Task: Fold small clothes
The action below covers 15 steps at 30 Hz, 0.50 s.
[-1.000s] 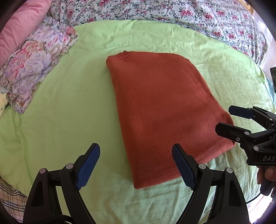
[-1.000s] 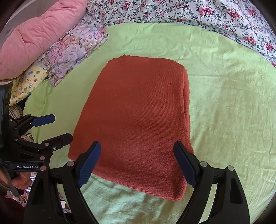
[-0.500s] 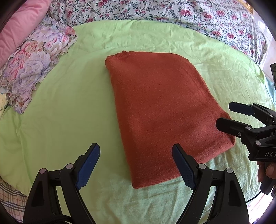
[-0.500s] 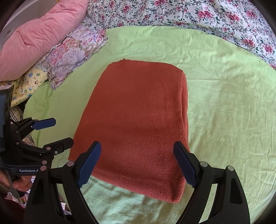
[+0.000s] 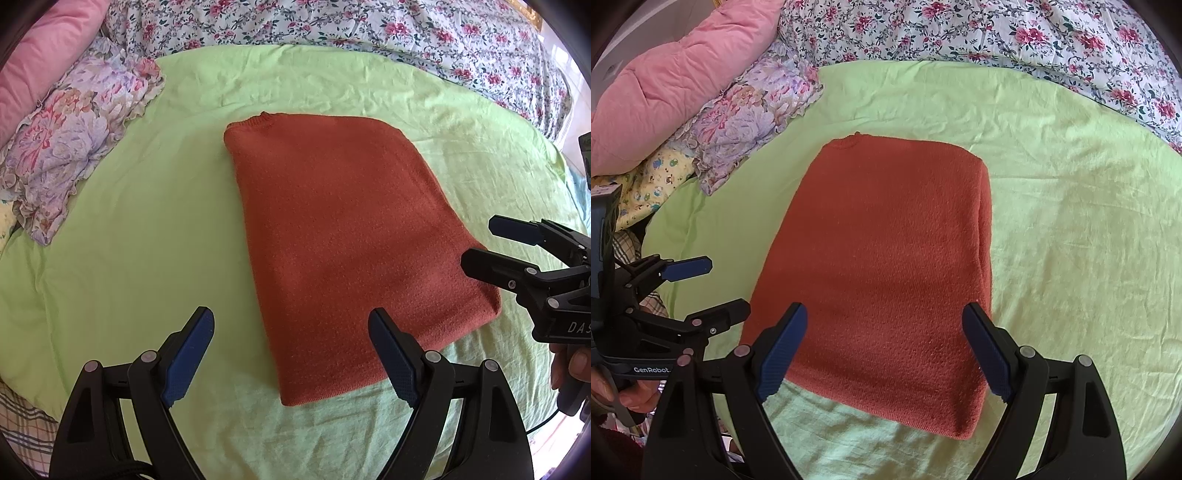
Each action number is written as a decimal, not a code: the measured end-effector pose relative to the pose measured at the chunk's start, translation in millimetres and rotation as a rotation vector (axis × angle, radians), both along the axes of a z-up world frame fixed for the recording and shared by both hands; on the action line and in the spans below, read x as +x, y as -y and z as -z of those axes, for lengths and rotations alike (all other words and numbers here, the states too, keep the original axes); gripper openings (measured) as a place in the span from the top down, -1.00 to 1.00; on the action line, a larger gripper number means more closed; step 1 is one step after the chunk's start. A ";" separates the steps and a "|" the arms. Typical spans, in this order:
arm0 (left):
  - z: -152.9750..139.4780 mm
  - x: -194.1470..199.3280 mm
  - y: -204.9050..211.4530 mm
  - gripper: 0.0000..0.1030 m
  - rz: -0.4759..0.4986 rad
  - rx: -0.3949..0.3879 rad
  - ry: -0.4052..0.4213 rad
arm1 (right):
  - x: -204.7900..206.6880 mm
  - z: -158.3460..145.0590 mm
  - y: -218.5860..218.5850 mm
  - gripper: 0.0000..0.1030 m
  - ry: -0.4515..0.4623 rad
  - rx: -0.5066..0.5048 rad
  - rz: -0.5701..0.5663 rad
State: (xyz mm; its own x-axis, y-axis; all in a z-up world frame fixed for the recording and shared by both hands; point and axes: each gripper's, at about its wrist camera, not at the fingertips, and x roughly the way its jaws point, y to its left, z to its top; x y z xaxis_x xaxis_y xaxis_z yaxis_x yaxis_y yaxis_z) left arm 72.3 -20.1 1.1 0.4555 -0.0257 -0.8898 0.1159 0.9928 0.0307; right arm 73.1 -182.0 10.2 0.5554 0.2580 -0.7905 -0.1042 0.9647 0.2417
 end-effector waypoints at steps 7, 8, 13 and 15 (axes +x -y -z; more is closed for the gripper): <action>0.0 0.9 -0.3 -0.67 0.005 0.001 0.000 | 0.3 -2.1 0.5 -0.67 0.007 0.003 0.002; 0.2 1.1 -0.1 -0.67 0.005 0.001 0.000 | 0.4 -2.2 0.6 -0.67 0.007 0.002 0.002; 0.3 2.9 0.4 -0.67 0.010 -0.001 -0.001 | 0.9 -2.3 1.5 -0.67 0.005 0.003 0.007; 0.1 4.2 -0.3 -0.67 0.010 0.001 -0.002 | 1.7 -2.2 2.7 -0.67 0.008 0.001 0.008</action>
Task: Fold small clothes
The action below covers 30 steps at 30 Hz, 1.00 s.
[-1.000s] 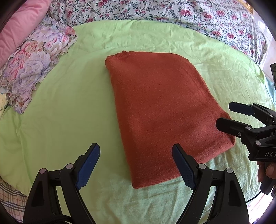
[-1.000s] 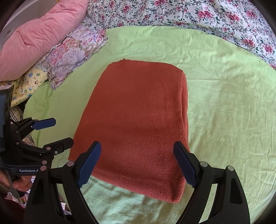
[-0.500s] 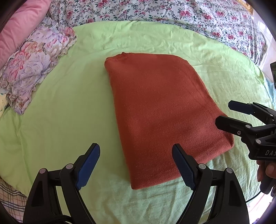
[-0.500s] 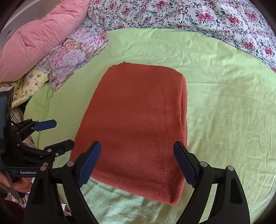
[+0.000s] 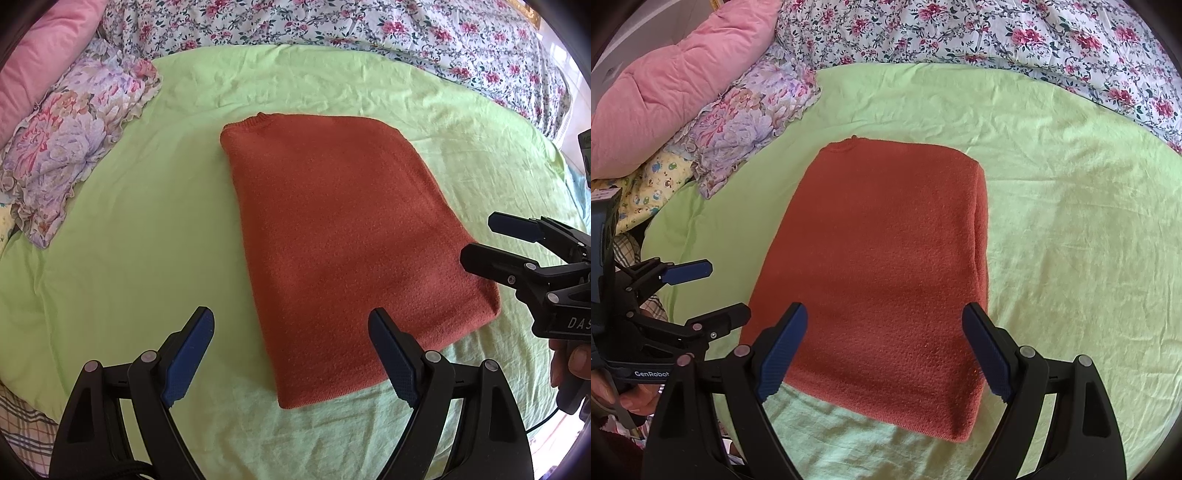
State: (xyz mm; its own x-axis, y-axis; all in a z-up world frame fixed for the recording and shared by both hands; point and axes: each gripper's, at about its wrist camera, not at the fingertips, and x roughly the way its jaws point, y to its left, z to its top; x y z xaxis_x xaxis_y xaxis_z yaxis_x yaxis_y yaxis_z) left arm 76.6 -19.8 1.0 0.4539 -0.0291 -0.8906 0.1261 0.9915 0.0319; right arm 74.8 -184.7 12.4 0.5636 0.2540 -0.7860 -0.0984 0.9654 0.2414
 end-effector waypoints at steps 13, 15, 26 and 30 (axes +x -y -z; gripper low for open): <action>-1.9 6.0 -1.7 -0.67 0.005 -0.006 0.005 | 3.5 4.0 8.3 -0.67 -0.005 -0.003 0.026; -3.7 6.5 -2.2 -0.67 0.004 -0.001 0.015 | 4.2 4.4 8.8 -0.67 -0.008 0.000 0.026; -8.3 4.9 -8.0 -0.67 -0.010 0.003 0.031 | 6.0 2.9 2.7 -0.67 -0.002 0.004 0.026; -10.1 3.2 -10.5 -0.67 -0.014 0.000 0.035 | 4.1 1.5 -0.3 -0.67 0.001 0.003 0.022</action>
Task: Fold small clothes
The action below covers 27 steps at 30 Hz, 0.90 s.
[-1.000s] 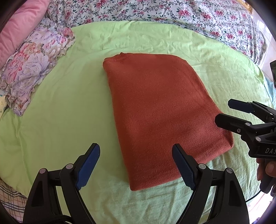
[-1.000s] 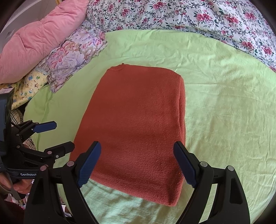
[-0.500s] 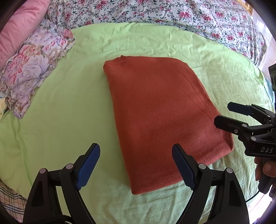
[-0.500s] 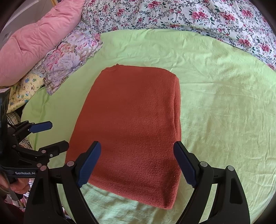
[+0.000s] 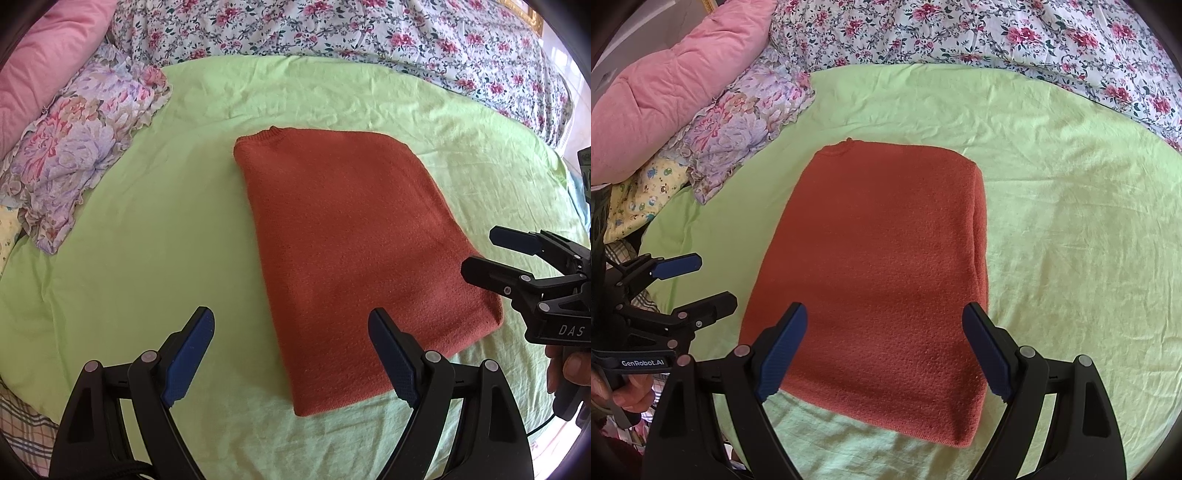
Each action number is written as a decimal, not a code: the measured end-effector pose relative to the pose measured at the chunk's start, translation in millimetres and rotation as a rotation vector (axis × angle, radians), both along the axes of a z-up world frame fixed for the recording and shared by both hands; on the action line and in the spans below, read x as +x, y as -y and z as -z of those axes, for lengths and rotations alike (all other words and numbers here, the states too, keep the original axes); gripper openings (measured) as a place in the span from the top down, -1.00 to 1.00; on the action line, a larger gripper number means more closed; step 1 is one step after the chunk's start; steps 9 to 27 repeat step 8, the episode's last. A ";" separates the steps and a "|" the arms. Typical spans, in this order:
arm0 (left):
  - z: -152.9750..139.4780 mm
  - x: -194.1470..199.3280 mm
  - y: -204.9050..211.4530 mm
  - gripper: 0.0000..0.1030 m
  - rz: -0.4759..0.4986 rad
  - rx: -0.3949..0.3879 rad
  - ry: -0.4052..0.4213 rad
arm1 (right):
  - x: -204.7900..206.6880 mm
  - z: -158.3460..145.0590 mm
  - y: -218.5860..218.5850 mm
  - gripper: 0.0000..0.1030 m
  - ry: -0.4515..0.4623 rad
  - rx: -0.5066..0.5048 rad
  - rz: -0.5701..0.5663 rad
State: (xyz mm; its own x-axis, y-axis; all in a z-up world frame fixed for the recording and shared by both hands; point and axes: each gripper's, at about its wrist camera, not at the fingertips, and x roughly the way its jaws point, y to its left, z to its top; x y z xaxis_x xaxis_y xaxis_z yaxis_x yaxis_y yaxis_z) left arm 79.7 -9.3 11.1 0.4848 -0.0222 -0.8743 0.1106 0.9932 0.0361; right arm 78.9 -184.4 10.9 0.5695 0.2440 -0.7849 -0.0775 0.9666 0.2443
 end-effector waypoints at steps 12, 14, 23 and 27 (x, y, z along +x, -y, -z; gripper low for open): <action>-1.5 -4.6 -2.6 -0.67 0.000 -0.014 0.007 | -1.5 -1.4 -6.5 -0.67 0.006 0.006 -0.003; -1.5 -4.6 -2.6 -0.67 0.000 -0.014 0.007 | -1.5 -1.4 -6.5 -0.67 0.006 0.006 -0.003; -1.5 -4.6 -2.6 -0.67 0.000 -0.014 0.007 | -1.5 -1.4 -6.5 -0.67 0.006 0.006 -0.003; -1.5 -4.6 -2.6 -0.67 0.000 -0.014 0.007 | -1.5 -1.4 -6.5 -0.67 0.006 0.006 -0.003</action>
